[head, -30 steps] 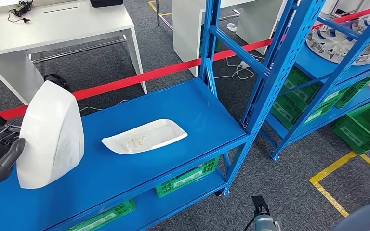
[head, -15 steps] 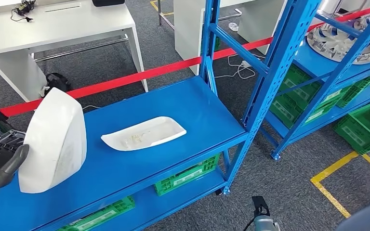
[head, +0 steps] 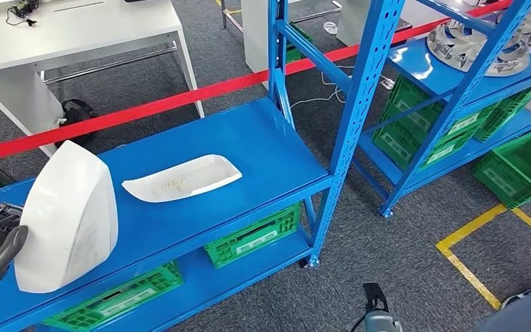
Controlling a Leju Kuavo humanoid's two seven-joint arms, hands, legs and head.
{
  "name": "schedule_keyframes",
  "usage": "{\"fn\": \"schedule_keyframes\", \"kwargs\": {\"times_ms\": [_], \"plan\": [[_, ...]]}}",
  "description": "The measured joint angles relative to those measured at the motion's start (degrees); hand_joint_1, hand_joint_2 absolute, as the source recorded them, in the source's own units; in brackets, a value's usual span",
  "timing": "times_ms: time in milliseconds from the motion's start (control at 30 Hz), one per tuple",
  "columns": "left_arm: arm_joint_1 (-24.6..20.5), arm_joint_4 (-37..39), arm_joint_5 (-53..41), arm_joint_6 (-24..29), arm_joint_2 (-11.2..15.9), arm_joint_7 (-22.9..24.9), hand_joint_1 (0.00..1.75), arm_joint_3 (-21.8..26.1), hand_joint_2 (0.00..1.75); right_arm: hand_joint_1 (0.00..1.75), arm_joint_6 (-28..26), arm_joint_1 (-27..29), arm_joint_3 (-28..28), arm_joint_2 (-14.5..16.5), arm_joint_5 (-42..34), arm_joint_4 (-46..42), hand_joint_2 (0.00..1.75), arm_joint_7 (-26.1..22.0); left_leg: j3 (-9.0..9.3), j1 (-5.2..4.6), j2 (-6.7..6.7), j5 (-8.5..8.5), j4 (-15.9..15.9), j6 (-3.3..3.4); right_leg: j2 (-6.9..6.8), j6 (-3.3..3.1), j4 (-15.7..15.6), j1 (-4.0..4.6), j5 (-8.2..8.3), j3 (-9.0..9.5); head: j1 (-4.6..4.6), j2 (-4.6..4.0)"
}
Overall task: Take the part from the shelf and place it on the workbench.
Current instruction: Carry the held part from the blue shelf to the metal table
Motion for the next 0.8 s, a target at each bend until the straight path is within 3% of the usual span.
{"fn": "schedule_keyframes", "kwargs": {"times_ms": [33, 67, 133, 167, 200, 267, 300, 333, 367, 400, 433, 500, 533, 567, 633, 700, 800], "plan": [[-0.21, 0.01, 0.25, -0.27, 0.2, -0.23, 1.75, -0.01, 1.75, 0.0, -0.09, 0.01, -0.04, 0.12, -0.05, 0.0, 0.0, -0.04, 1.4, -0.32, 0.04, -0.31, -2.22, 0.27, -0.01, 0.35, -0.18, -0.13, 0.45, 0.04, -0.04, 0.0], [-0.4, 0.11, 0.53, -0.56, 0.37, -0.5, 1.75, -0.05, 1.75, 0.0, -0.19, 0.03, -0.11, 0.21, -0.22, 0.0, 0.0, -0.11, 1.69, -0.55, 0.09, -0.31, -3.03, 0.43, -0.02, 0.75, -0.48, -0.26, 0.92, 0.14, -0.08, 0.0], [-0.64, 0.45, 0.87, -0.84, 0.46, -1.12, 1.75, -0.29, 1.75, 0.0, -0.3, 0.1, -0.31, 0.21, -0.54, 0.01, 0.0, -0.28, 1.15, -0.58, 0.25, 0.92, -3.73, 1.01, 0.02, 1.58, -0.97, -0.36, 1.48, 0.21, -0.22, 0.0], [-0.6, 0.57, 0.87, -0.79, 0.38, -1.51, 1.75, -0.51, 1.75, 0.0, -0.31, 0.14, -0.4, 0.22, -0.66, 0.03, 0.0, -0.34, 0.84, -0.42, 0.36, 1.71, -4.12, 1.41, 0.04, 1.83, -0.46, -0.3, 0.59, -0.12, -0.19, 0.0], [-0.44, 0.61, 0.75, -0.66, 0.26, -1.92, 1.75, -0.72, 1.75, 0.0, -0.31, 0.18, -0.48, 0.22, -0.66, 0.04, 0.0, -0.36, 0.36, -0.22, 0.47, 2.6, -4.5, 1.76, 0.08, 2.03, 1.13, -0.22, -1.47, -0.77, -0.16, 0.0], [0.14, 0.63, 0.51, -0.39, 0.07, -2.52, 1.75, -0.97, 1.75, 0.0, -0.31, 0.21, -0.56, 0.06, -0.66, 0.05, 0.0, -0.33, -1.1, -0.06, 0.61, 4.12, -4.67, 2.16, 0.07, 2.22, 7.32, -0.16, -7.35, -2.6, -0.03, 0.0], [0.6, 0.62, 0.42, -0.2, 0.05, -2.72, 1.75, -1.02, 1.75, 0.0, -0.32, 0.22, -0.58, -0.05, -0.62, 0.04, 0.0, -0.26, -2.02, -0.06, 0.68, 4.8, -4.58, 2.19, 0.07, 2.37, 10.88, -0.12, -9.42, -3.32, -0.01, 0.0], [1.1, 0.6, 0.33, 0.06, 0.04, -2.91, 1.75, -1.07, 1.75, 0.0, -0.33, 0.25, -0.6, -0.15, -0.48, 0.05, 0.0, -0.08, -2.99, -0.06, 0.75, 5.41, -4.42, 2.16, 0.07, 2.47, 13.48, -0.08, -10.0, -3.48, -0.01, 0.0], [1.64, 0.51, 0.13, 0.42, 0.04, -3.12, 1.75, -1.12, 1.75, 0.0, -0.33, 0.28, -0.6, -0.21, -0.2, 0.05, 0.0, 0.2, -3.98, -0.05, 0.81, 5.99, -4.19, 2.08, 0.06, 2.51, 14.61, -0.04, -9.34, -2.91, 0.01, 0.0], [2.21, 0.33, -0.18, 0.83, 0.03, -3.34, 1.75, -1.17, 1.75, 0.0, -0.34, 0.3, -0.61, -0.25, 0.17, 0.05, 0.0, 0.58, -4.96, -0.03, 0.85, 6.5, -3.87, 1.95, 0.04, 2.51, 13.73, -0.02, -7.83, -1.33, 0.01, 0.0], [2.76, 0.04, -0.51, 1.18, 0.03, -3.52, 1.75, -1.21, 1.75, 0.0, -0.34, 0.31, -0.61, -0.29, 0.59, 0.05, 0.0, 0.94, -5.86, -0.01, 0.88, 6.91, -3.42, 1.77, 0.02, 2.46, 10.9, -0.01, -6.41, 1.27, 0.02, 0.0], [3.65, -0.8, -1.13, 1.76, 0.05, -3.69, 1.75, -1.25, 1.75, 0.0, -0.33, 0.29, -0.6, -0.43, 1.18, 0.05, 0.0, 1.34, -7.34, -0.11, 0.88, 7.49, -2.32, 1.26, 0.05, 2.05, 3.34, 0.16, -6.5, 6.9, 0.05, 0.0], [3.93, -1.19, -1.28, 1.91, 0.07, -3.72, 1.75, -1.25, 1.75, 0.0, -0.32, 0.31, -0.6, -0.5, 1.32, 0.05, 0.0, 1.39, -7.72, -0.16, 0.88, 7.74, -1.88, 0.95, 0.09, 1.72, 0.72, 0.26, -7.25, 8.6, 0.06, 0.0], [4.14, -1.52, -1.39, 2.02, 0.06, -3.75, 1.75, -1.26, 1.75, 0.0, -0.32, 0.34, -0.59, -0.56, 1.39, 0.06, 0.0, 1.43, -7.93, -0.17, 0.88, 8.07, -1.68, 0.63, 0.14, 1.3, -0.53, 0.41, -7.9, 9.24, 0.08, 0.0], [4.54, -1.9, -1.57, 2.1, 0.11, -3.78, 1.75, -1.28, 1.75, 0.0, -0.32, 0.43, -0.58, -0.61, 1.63, 0.07, 0.0, 1.66, -8.12, -0.08, 0.77, 8.71, -1.71, -0.07, 0.06, 0.44, -0.86, 0.37, -7.2, 8.65, 0.05, 0.0], [4.98, -2.1, -1.82, 2.11, 0.31, -3.81, 1.75, -1.29, 1.75, 0.0, -0.32, 0.42, -0.52, -0.69, 2.07, 0.07, 0.0, 1.95, -9.07, 0.08, 0.49, 6.48, -0.13, -0.82, -0.12, -0.38, -1.08, 0.19, -5.91, 7.58, -0.03, 0.0], [5.92, -2.13, -2.07, 2.2, 0.72, -4.26, 1.75, -1.12, 1.75, 0.0, 0.12, 0.45, -0.21, -0.97, 3.12, 0.07, 0.0, 1.75, -11.36, 0.56, 0.35, -1.34, 9.13, -1.82, -0.22, -0.83, -1.12, 0.16, -3.85, 5.22, -0.15, 0.0]]}}
